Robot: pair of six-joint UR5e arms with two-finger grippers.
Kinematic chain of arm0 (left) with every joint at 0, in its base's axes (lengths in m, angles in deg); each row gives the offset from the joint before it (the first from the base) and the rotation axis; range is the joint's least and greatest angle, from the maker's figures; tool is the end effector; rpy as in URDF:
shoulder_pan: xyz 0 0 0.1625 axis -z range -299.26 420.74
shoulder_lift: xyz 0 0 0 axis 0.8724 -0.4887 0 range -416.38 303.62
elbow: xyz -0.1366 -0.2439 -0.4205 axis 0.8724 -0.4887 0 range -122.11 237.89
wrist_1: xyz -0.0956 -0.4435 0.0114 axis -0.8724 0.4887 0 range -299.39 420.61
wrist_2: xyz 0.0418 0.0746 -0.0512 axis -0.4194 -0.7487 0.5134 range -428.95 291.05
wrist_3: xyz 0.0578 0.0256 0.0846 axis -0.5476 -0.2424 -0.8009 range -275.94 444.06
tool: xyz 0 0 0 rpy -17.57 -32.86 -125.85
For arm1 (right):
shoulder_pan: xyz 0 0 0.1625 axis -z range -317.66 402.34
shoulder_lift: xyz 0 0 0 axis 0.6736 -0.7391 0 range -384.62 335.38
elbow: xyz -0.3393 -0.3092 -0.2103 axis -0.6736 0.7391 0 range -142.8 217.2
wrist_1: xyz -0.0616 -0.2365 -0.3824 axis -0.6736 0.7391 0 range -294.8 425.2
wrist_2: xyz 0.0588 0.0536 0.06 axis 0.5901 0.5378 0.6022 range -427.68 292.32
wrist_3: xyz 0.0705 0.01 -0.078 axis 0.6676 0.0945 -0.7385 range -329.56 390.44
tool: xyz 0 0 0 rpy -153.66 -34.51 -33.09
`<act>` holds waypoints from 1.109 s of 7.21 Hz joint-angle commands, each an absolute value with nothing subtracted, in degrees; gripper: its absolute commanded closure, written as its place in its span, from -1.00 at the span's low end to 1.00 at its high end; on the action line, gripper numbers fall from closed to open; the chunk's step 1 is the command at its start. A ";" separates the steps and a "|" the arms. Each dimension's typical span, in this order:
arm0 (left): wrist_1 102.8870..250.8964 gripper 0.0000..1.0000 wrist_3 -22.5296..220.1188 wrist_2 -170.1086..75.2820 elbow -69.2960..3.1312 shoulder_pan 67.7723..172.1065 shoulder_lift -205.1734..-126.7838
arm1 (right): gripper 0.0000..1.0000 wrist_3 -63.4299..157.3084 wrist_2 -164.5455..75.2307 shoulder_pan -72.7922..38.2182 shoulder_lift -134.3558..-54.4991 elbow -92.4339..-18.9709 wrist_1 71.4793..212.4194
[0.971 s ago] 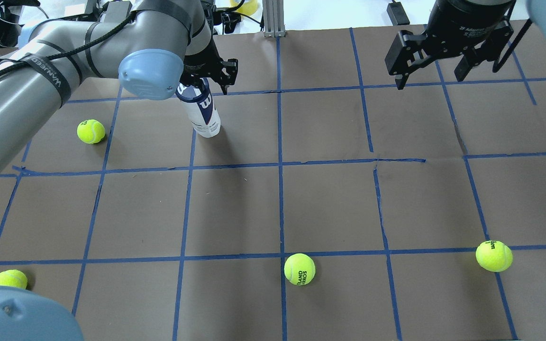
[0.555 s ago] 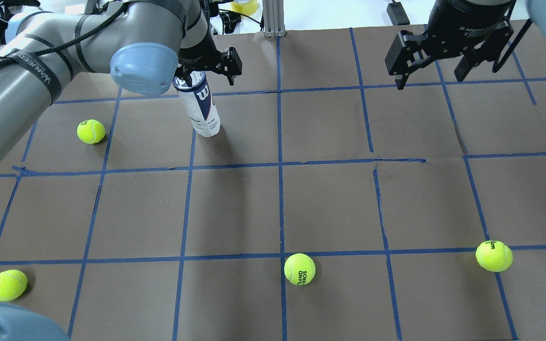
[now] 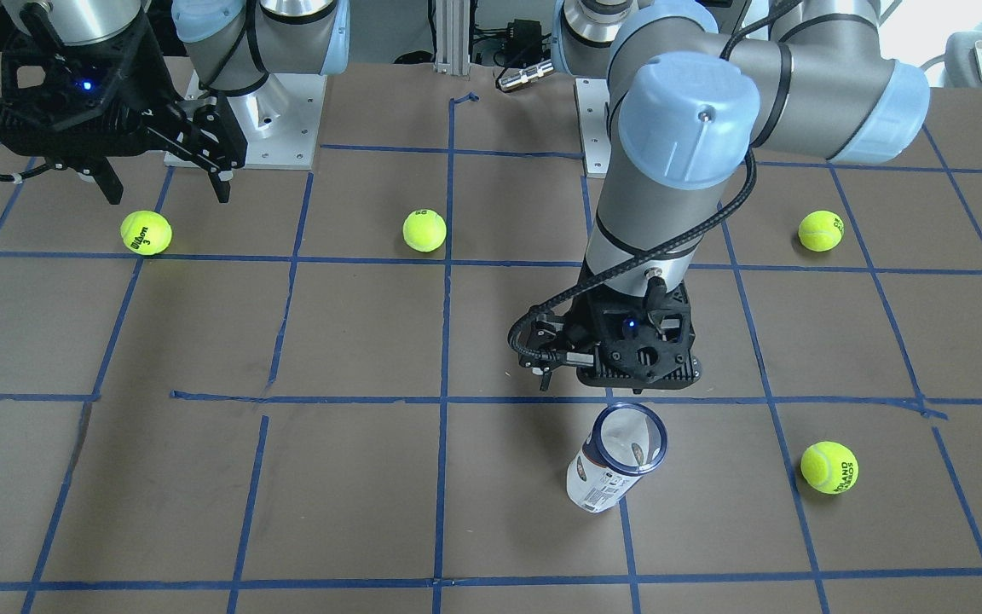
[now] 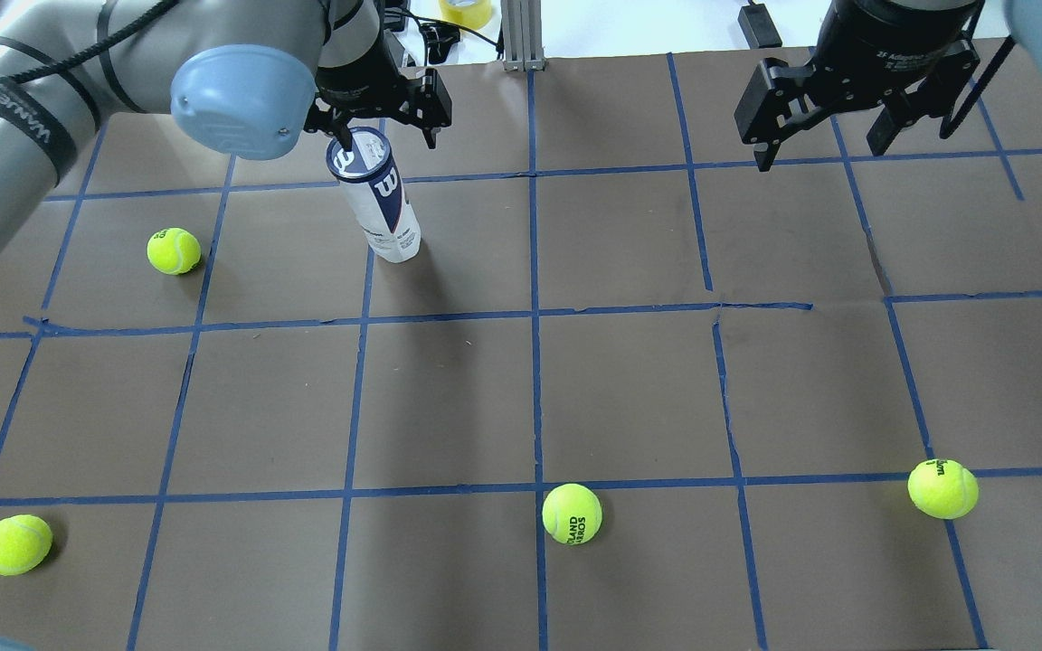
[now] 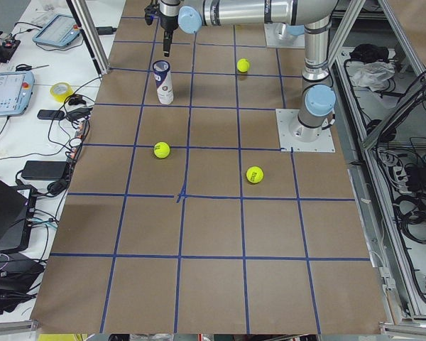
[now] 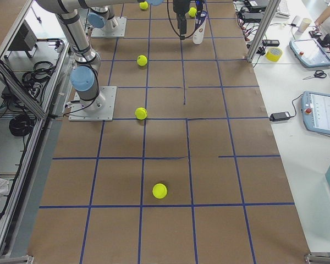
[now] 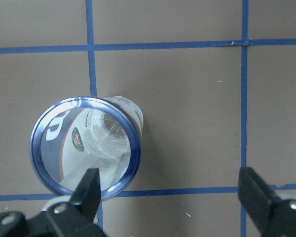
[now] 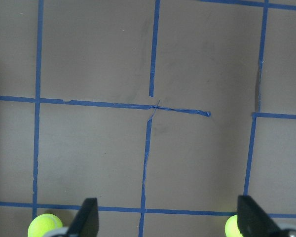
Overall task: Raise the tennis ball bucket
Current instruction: 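Open the left gripper and raise it away from the can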
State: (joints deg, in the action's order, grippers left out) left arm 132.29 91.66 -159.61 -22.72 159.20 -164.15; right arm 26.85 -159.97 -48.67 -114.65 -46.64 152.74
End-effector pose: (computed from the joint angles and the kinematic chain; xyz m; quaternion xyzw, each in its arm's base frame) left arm -0.2336 -0.6726 0.4933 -0.0070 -0.9962 0.0867 0.0063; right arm 0.1386 -0.5349 0.6154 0.0395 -0.9985 0.0321 0.0207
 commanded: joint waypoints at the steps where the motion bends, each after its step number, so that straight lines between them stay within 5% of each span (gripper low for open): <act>1: 136.89 -1.00 87.00 -159.21 -22.27 154.91 -160.38 | -1.00 26.92 -159.96 -48.71 -114.71 -46.64 152.83; 8: 149.48 -1.00 75.63 -158.95 -27.88 145.21 -150.35 | -1.00 26.83 -159.96 -48.71 -114.62 -46.64 152.83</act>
State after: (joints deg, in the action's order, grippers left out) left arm 149.71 76.01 -159.30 -26.06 145.33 -151.44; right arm 26.84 -159.96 -48.71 -114.62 -46.64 152.81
